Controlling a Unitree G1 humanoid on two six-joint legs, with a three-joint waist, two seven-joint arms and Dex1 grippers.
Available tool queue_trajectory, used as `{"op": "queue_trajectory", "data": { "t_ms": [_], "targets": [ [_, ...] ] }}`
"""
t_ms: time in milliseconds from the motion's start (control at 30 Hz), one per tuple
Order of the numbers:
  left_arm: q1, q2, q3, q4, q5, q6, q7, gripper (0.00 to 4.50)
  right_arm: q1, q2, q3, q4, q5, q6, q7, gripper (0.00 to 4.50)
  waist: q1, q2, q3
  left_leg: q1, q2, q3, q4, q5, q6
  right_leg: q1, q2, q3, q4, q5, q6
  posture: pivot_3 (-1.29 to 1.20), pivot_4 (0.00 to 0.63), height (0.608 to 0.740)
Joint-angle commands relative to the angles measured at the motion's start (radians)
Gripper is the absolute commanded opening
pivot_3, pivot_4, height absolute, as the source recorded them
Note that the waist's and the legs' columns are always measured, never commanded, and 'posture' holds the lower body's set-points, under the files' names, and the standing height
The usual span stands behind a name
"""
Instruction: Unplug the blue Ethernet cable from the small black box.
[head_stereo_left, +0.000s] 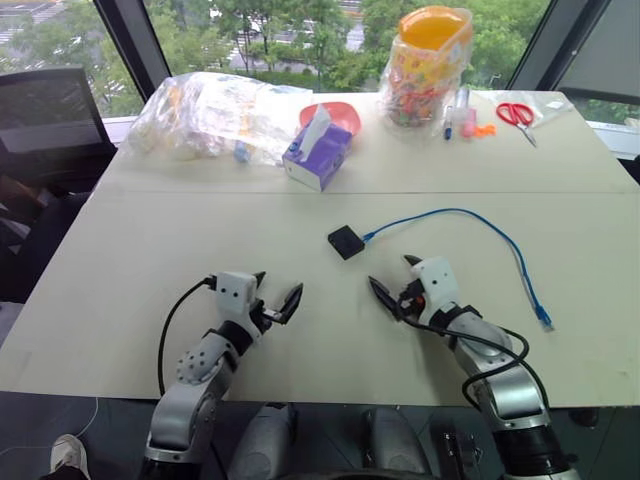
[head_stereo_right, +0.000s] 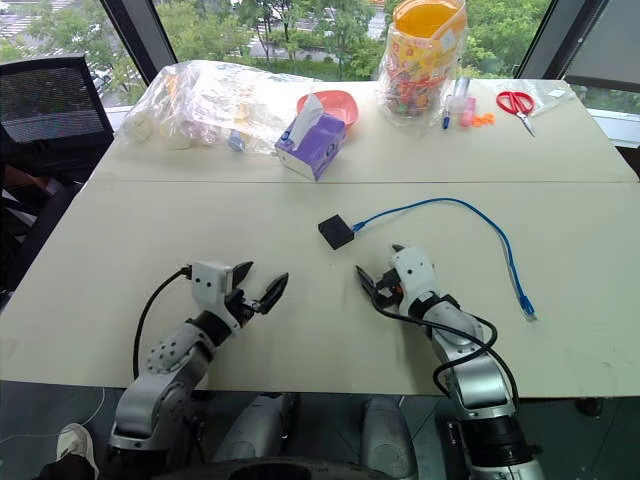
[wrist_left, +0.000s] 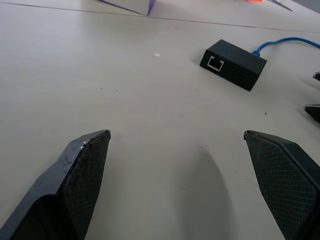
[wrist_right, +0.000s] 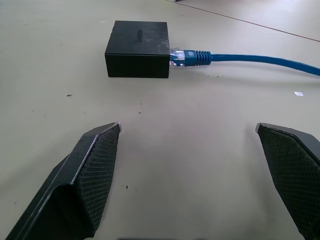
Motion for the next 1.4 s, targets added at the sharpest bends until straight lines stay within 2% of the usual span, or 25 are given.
{"op": "queue_trajectory", "data": {
  "t_ms": [33,200,400,600,700,833,933,1033,1200,1333,1400],
  "targets": [
    [-0.009,0.005,-0.007,-0.013,-0.015,-0.007,-0.019,4.47,0.02,0.002,-0.004,-0.026,-0.001,0.003,-0.006,4.5,0.0,0.0,0.0,0.0,0.0,0.0,0.0,0.0,0.0,0.0,0.0,0.0,0.0,0.0,0.0,0.0,0.15,0.726],
    [-0.011,0.0,0.007,-0.029,-0.047,0.007,-0.032,4.47,-0.004,-0.001,-0.01,-0.014,0.006,0.008,-0.004,4.5,-0.001,0.0,0.001,0.0,0.0,0.0,0.0,0.0,0.0,0.0,0.0,0.0,0.0,0.0,0.0,0.0,0.15,0.726],
    [-0.017,0.052,0.019,-0.074,-0.105,0.084,-0.067,4.47,-0.075,-0.03,-0.028,0.032,0.053,0.063,0.058,4.5,-0.003,0.001,0.004,0.0,0.0,0.0,0.0,0.0,0.0,0.0,0.0,0.0,0.0,0.0,0.0,0.0,0.15,0.726],
    [-0.065,0.224,0.093,-0.129,-0.28,0.267,-0.214,4.47,-0.187,-0.208,0.006,-0.025,0.211,0.27,0.355,4.5,-0.003,0.001,0.011,0.0,0.0,0.0,0.0,0.0,0.0,-0.001,0.0,0.0,0.0,0.0,0.0,0.0,0.15,0.726],
    [-0.109,0.293,0.17,-0.126,-0.391,0.344,-0.262,4.47,-0.26,-0.28,0.007,-0.027,0.25,0.33,0.44,4.5,-0.006,0.001,0.012,-0.004,0.0,0.0,-0.002,0.0,0.0,-0.006,0.0,0.0,0.001,0.0,0.0,0.0,0.15,0.726],
    [-0.154,0.383,0.213,-0.142,-0.505,0.444,-0.324,4.47,-0.322,-0.366,0.032,-0.009,0.266,0.352,0.553,4.5,-0.007,0.001,0.012,-0.008,0.0,0.0,-0.001,0.001,0.0,-0.009,0.0,0.0,0.001,0.002,0.003,0.0,0.15,0.726],
    [-0.198,0.435,0.237,-0.137,-0.547,0.476,-0.351,4.47,-0.384,-0.426,0.057,0.028,0.249,0.329,0.634,4.5,-0.007,0.001,0.013,-0.01,0.0,0.001,-0.001,0.001,-0.001,-0.011,0.0,0.0,0.001,0.002,0.003,0.0,0.15,0.726],
    [-0.246,0.463,0.238,-0.1,-0.5,0.442,-0.339,4.47,-0.484,-0.446,0.077,0.094,0.226,0.283,0.685,4.5,-0.009,0.001,0.013,-0.011,0.0,0.001,-0.001,0.003,-0.004,-0.012,0.0,0.0,0.001,0.003,0.004,0.0,0.15,0.726],
    [-0.324,0.449,0.213,-0.017,-0.433,0.386,-0.322,4.47,-0.782,-0.399,0.229,0.393,0.061,0.091,0.787,4.5,-0.031,0.0,0.015,-0.011,0.0,0.001,0.0,0.005,-0.008,-0.012,0.0,0.0,0.001,0.005,0.004,0.0,0.15,0.726],
    [-0.325,0.446,0.205,-0.007,-0.412,0.37,-0.329,4.47,-1.004,-0.284,0.338,0.757,-0.079,-0.138,0.851,4.5,-0.044,-0.003,0.016,-0.01,0.001,0.001,-0.002,0.008,-0.012,-0.012,0.0,0.0,0.001,0.008,0.008,0.0,0.15,0.726],
    [-0.322,0.443,0.203,-0.008,-0.406,0.366,-0.33,4.47,-1.097,-0.229,0.386,0.949,-0.151,-0.242,0.875,4.5,-0.049,-0.006,0.018,-0.01,0.001,0.001,-0.007,0.013,-0.02,-0.014,0.0,0.0,0.001,0.008,0.008,0.0,0.15,0.726]
  ]
}}
